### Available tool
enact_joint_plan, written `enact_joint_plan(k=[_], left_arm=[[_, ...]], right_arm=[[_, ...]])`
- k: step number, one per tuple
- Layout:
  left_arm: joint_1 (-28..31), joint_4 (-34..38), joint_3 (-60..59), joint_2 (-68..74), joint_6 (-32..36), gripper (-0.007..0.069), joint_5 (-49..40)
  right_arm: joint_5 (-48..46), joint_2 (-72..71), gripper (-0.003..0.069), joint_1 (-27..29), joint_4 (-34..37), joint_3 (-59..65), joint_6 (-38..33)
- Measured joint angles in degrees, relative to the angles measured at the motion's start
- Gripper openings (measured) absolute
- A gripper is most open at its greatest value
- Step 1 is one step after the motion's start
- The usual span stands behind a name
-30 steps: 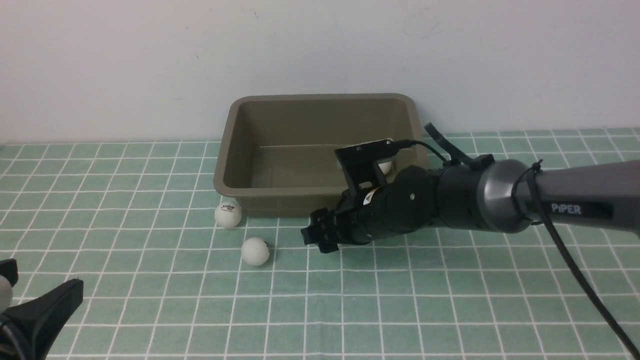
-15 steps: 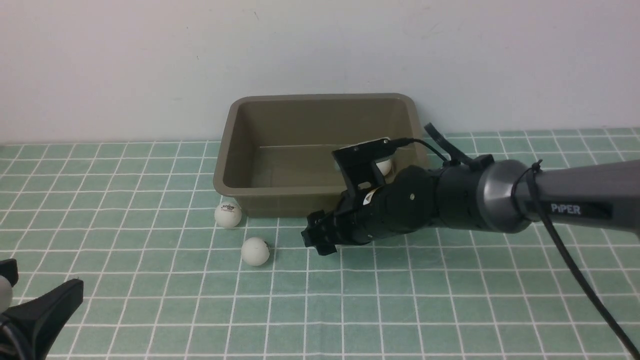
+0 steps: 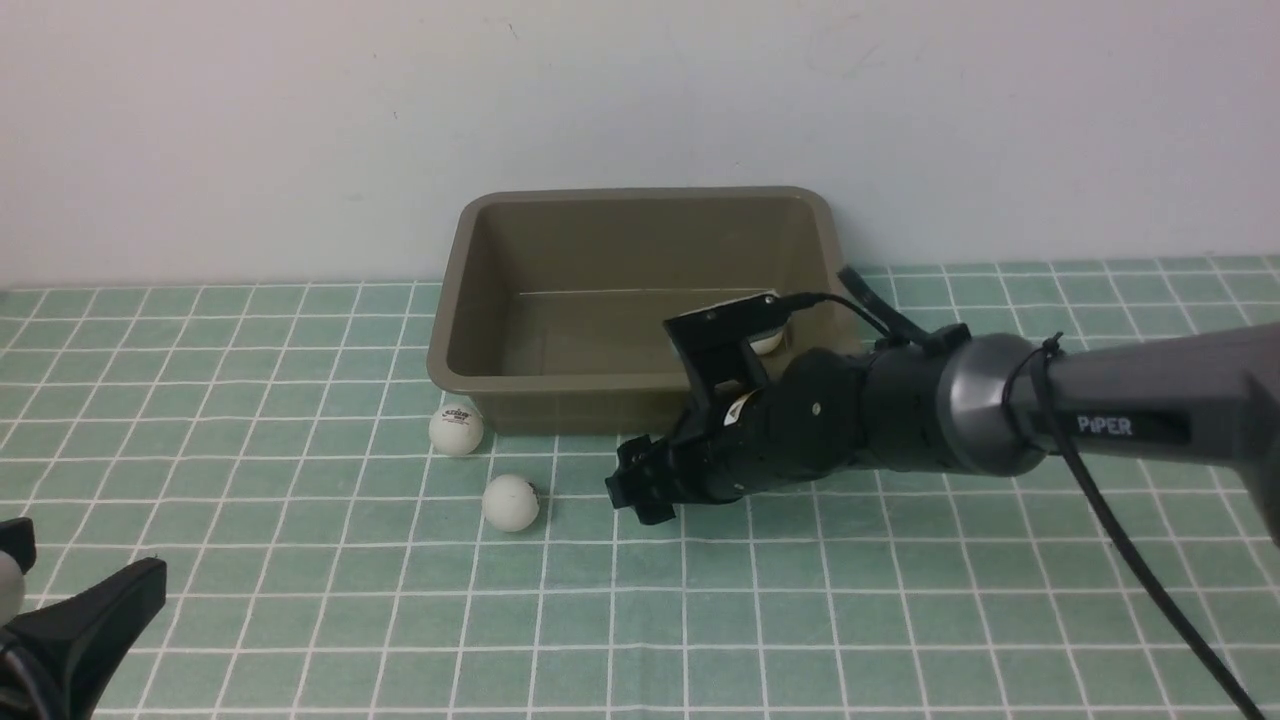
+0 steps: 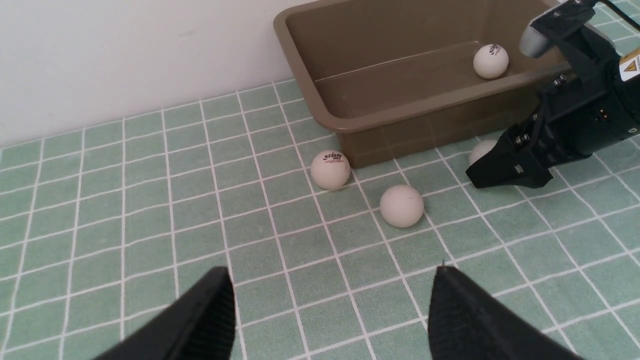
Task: Put the table tennis balls in the box on the green coffee tablecloth.
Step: 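Reach for and grasp a ping pong ball on the table, then release the ping pong ball into the bin and lift the gripper away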
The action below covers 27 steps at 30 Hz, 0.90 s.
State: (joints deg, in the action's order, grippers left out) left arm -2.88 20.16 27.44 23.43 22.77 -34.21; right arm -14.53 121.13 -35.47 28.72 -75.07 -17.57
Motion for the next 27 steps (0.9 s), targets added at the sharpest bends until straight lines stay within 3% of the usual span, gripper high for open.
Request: enact_joint_plan(k=[5,18,23,27], left_arm=[[0.0,0.0,0.0,0.0,0.0,0.0469,-0.05],[0.0,-0.02,0.0,0.0,0.0,0.0469,-0.05],[0.0,-0.02,0.0,0.0,0.0,0.0469,-0.05],[0.0,-0.02,0.0,0.0,0.0,0.0469,-0.05]], right_arm=[[0.28,0.33,0.0357,0.0,0.24,-0.17,-0.34],[-9.83,-4.78,0.0363,0.0,-6.47,-0.17,-3.0],[-21.83,-13.42,0.0363,0.0,-12.95,-0.17,-3.26],[-23.5,-21.24,0.0363,0.06,-13.86,-0.17,-3.26]])
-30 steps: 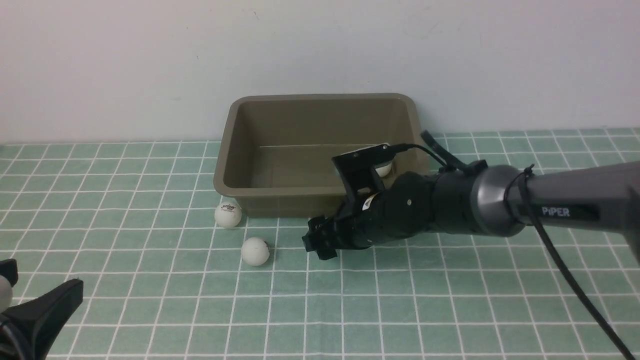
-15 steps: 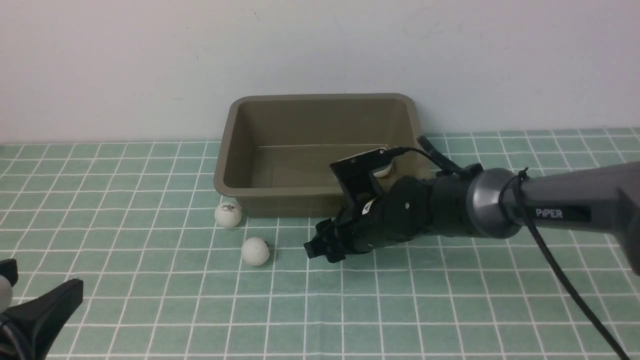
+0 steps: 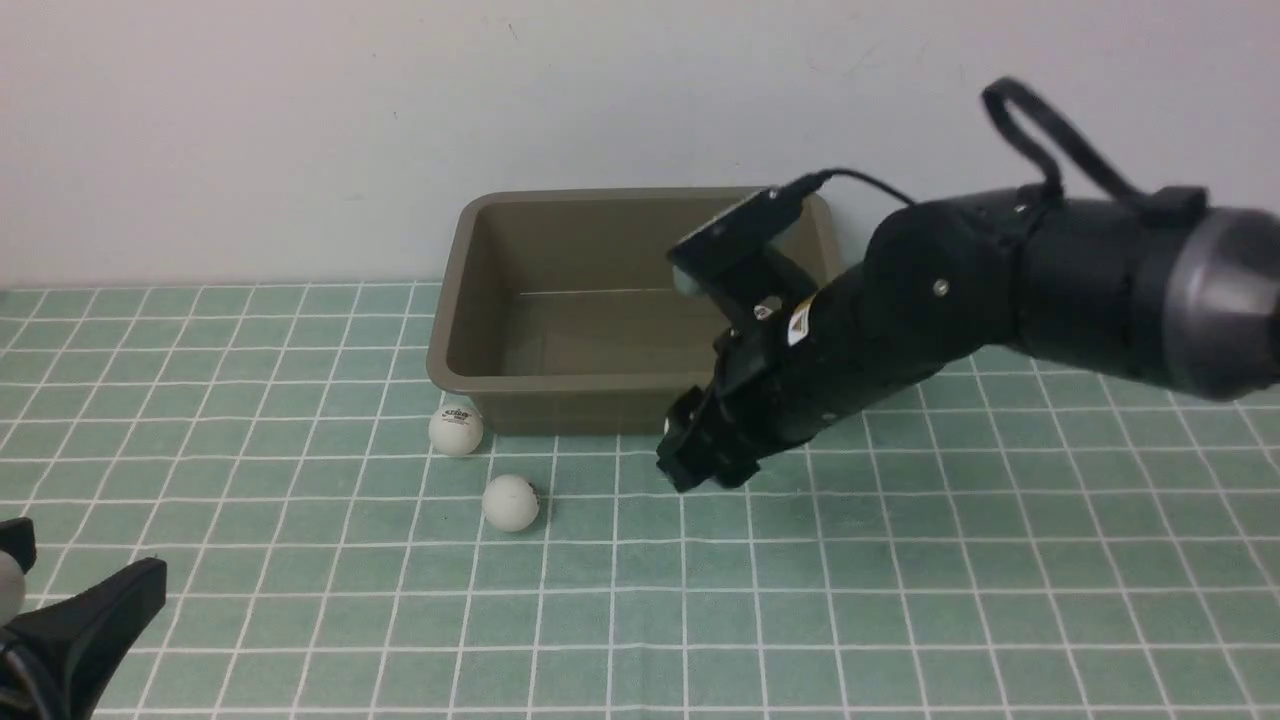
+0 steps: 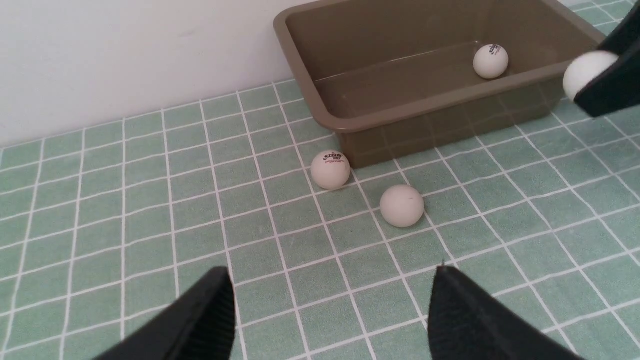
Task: Put the table tennis balls in the box on the green coffee tablecloth.
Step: 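Release the ping pong ball into the bin and lift the gripper away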
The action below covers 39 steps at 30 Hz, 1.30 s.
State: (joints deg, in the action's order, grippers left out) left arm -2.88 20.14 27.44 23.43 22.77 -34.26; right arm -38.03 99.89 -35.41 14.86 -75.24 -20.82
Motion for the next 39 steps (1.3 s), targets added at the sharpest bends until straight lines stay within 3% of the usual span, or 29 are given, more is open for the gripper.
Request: enact_joint_plan(k=[5,8,13,22,29,39], left_arm=[[0.0,0.0,0.0,0.0,0.0,0.0469,0.0],[0.0,0.0,0.0,0.0,0.0,0.0469,0.0],[0.0,0.0,0.0,0.0,0.0,0.0469,0.0],[0.0,0.0,0.0,0.0,0.0,0.0469,0.0],[0.0,0.0,0.0,0.0,0.0,0.0469,0.0],[0.0,0.0,0.0,0.0,0.0,0.0469,0.0]], right_arm=[[7.97,-3.38,0.0363,2.21,-0.11,0.0,0.28],[12.81,-0.76,0.0363,6.88,2.15,-0.66,1.14],[11.79,7.89,0.0363,12.61,5.11,-6.4,-1.66],[4.3,14.02,0.0363,12.92,8.07,-15.51,-9.81],[5.41,14.17,0.0416,12.92,7.99,-16.57,-10.17],[4.81,8.15,0.0425,12.92,4.76,-19.01,-10.1]])
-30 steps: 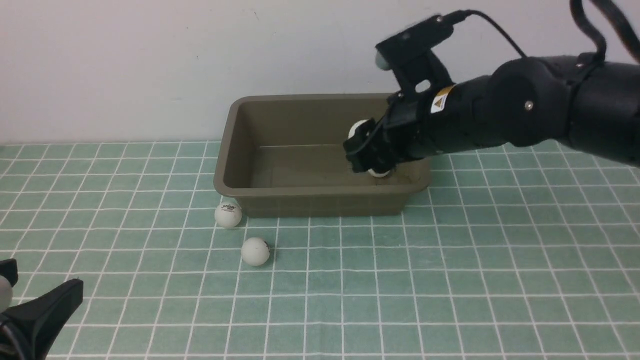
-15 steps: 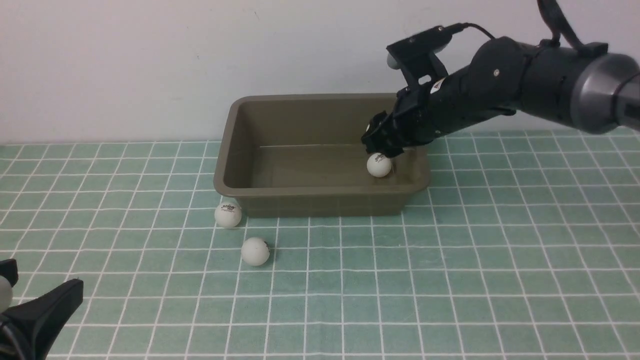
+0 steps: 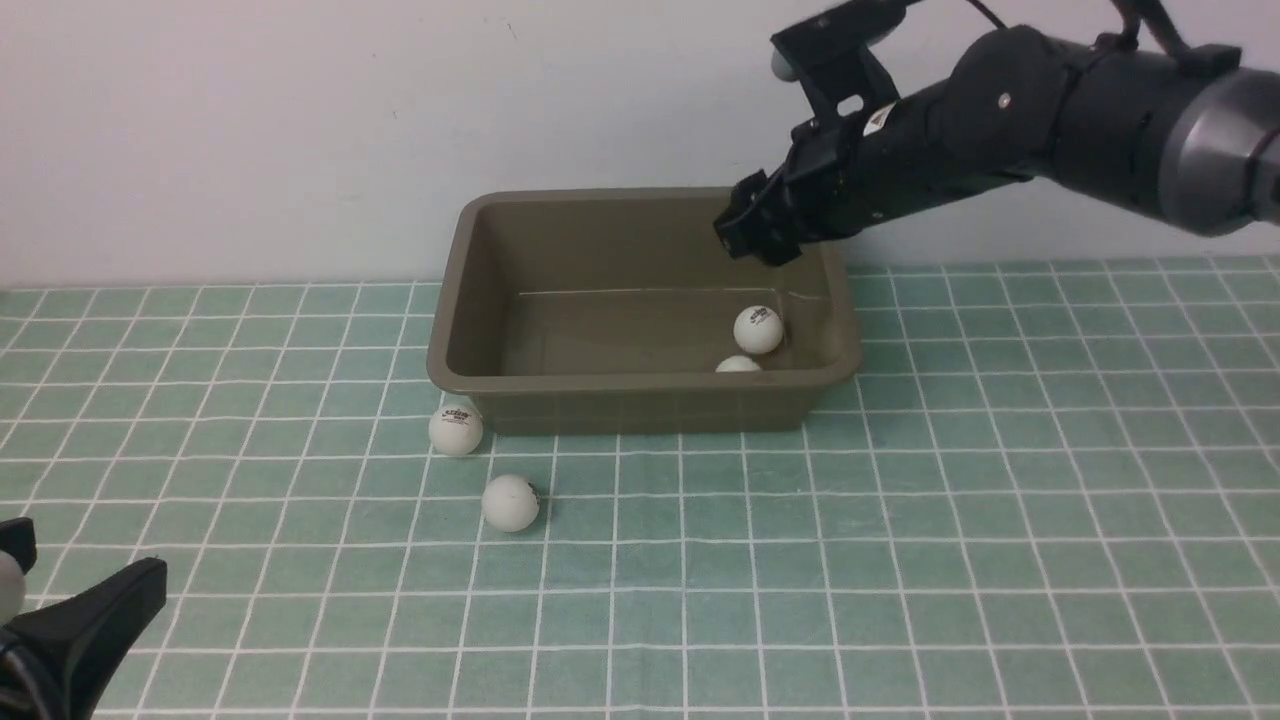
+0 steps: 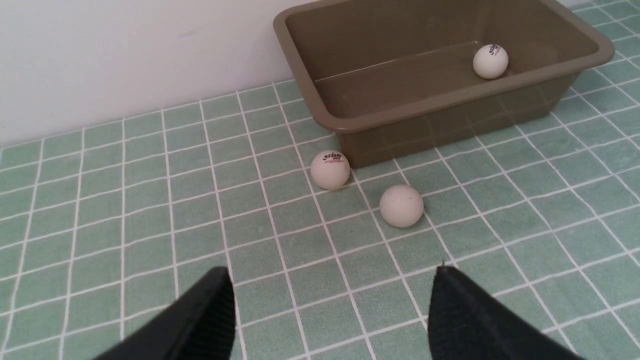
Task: Put the table tennis balls in the box on the green coffee tablecloth.
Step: 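Release the ping pong ball into the bin and lift the gripper away, then reach for and grasp a ping pong ball on the table beside the basket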
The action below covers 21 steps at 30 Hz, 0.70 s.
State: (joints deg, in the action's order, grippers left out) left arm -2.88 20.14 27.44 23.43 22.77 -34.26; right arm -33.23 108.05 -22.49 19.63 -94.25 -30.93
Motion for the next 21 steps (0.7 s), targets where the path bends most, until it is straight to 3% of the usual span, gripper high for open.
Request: enact_joint_plan(k=[5,11,14,21], left_arm=[[0.0,0.0,0.0,0.0,0.0,0.0469,0.0],[0.0,0.0,0.0,0.0,0.0,0.0469,0.0],[0.0,0.0,0.0,0.0,0.0,0.0469,0.0],[0.0,0.0,0.0,0.0,0.0,0.0469,0.0]], right_arm=[[-0.36,-9.42,0.0426,0.0,-10.54,0.0,2.0],[-2.05,-23.8,0.0391,0.0,-25.9,-0.12,19.41],[-5.27,-30.07,0.0377,0.0,-29.92,-0.18,24.99],[-18.79,-38.03,0.037,0.0,-33.54,-0.18,26.62]])
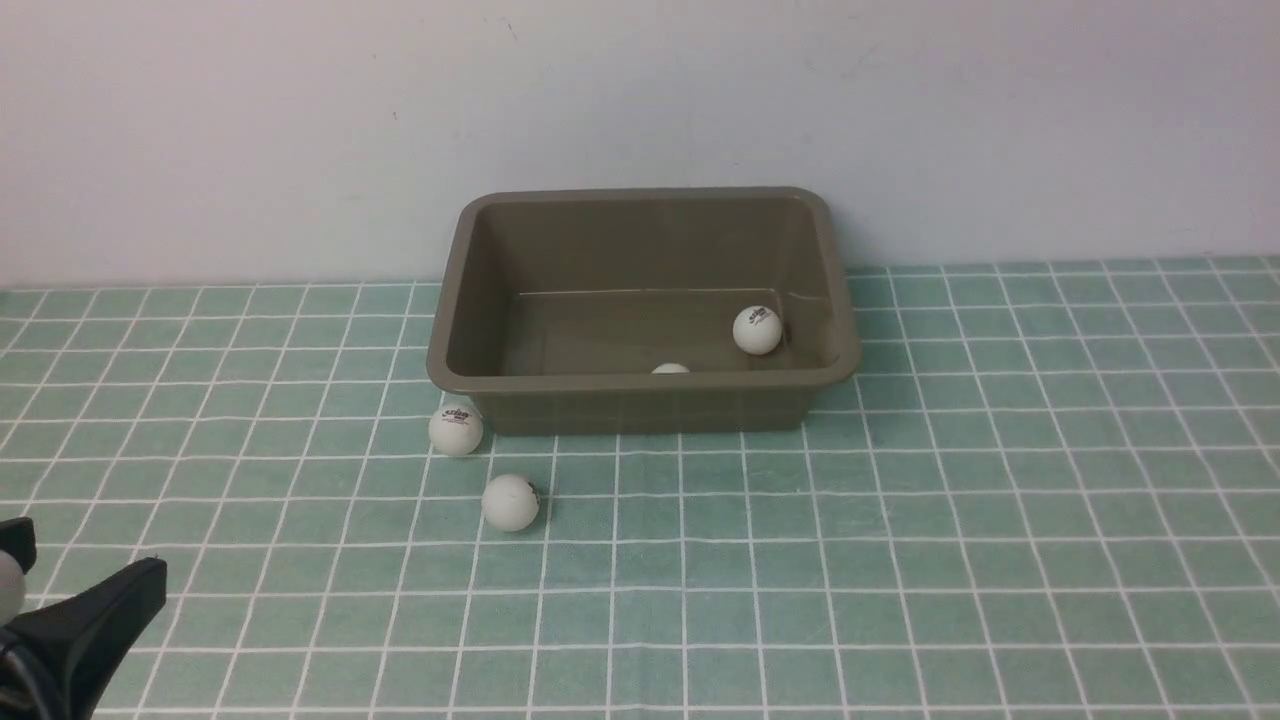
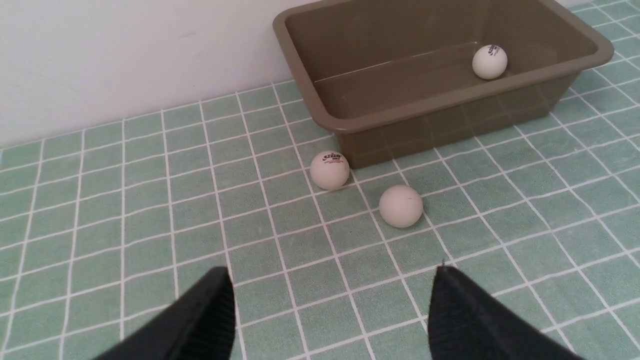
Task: Put the table tennis balls in the box on the green coffee tablecloth.
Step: 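Reach for and grasp a ping pong ball on the table beside the basket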
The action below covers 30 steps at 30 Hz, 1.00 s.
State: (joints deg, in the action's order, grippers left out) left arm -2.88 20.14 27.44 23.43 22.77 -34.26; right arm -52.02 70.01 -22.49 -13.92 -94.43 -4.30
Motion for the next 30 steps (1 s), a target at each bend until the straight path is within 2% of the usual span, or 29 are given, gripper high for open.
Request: enact_joint_plan(k=[5,9,13,17,24,27,30], left_arm=[[0.0,0.0,0.0,0.0,0.0,0.0469,0.0],[0.0,0.0,0.0,0.0,0.0,0.0469,0.0],[0.0,0.0,0.0,0.0,0.0,0.0469,0.56],[0.0,0.0,0.0,0.59,-0.07,0.0469,2.87],[0.0,1.06,2.56,15.01,-3.66,0.0469,1.25],[0.0,4.83,8.54,26.61,0.37,0.0469,-2.5],[0.0,11.74,14.98,36.69,10.69,0.0469,-5.79]], right_arm=[[-5.13,-3.92,0.0365,0.0,0.86,3.19,-2.78],[-4.14,-9.43,0.0347,0.0,4.14,15.08,-5.1],[5.7,-19.48,0.0332,0.0,6.7,34.64,-5.73],[15.11,-29.84,0.0319,0.0,8.21,48.98,-5.71],[17.11,-34.56,0.0291,0.0,8.35,56.36,-1.68],[17.64,-34.56,0.0279,0.0,8.35,56.6,-0.58],[18.44,-34.56,0.0274,0.0,8.35,56.6,-0.52]])
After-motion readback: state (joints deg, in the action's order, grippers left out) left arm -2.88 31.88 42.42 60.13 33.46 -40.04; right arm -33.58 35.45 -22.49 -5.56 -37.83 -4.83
